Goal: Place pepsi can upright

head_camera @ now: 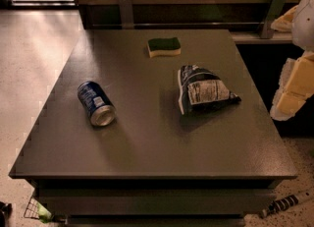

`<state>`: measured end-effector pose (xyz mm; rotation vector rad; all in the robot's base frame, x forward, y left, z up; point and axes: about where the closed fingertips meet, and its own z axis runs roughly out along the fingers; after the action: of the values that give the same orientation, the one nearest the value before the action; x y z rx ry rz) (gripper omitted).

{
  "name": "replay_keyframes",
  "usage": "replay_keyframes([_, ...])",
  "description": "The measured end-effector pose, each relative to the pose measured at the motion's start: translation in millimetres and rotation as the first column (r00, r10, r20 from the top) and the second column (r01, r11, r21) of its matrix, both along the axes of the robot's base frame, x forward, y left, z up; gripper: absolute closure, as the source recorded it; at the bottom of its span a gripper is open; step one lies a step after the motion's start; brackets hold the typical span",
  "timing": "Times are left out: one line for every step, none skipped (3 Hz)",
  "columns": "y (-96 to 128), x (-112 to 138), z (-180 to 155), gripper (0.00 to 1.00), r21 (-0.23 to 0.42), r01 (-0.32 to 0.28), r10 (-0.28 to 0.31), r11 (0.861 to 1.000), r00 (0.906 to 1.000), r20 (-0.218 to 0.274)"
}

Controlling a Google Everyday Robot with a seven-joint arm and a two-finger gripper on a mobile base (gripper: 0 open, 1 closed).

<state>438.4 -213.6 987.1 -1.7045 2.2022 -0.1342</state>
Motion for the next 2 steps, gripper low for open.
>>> replay_keyframes([0.0, 0.0, 0.1, 0.0, 0.0, 0.0, 0.0, 1.0, 1.0, 0.0])
replay_keyframes([8.5, 4.5, 2.1, 0.0, 0.018, 0.007, -0.007, 1.0, 1.0, 0.005])
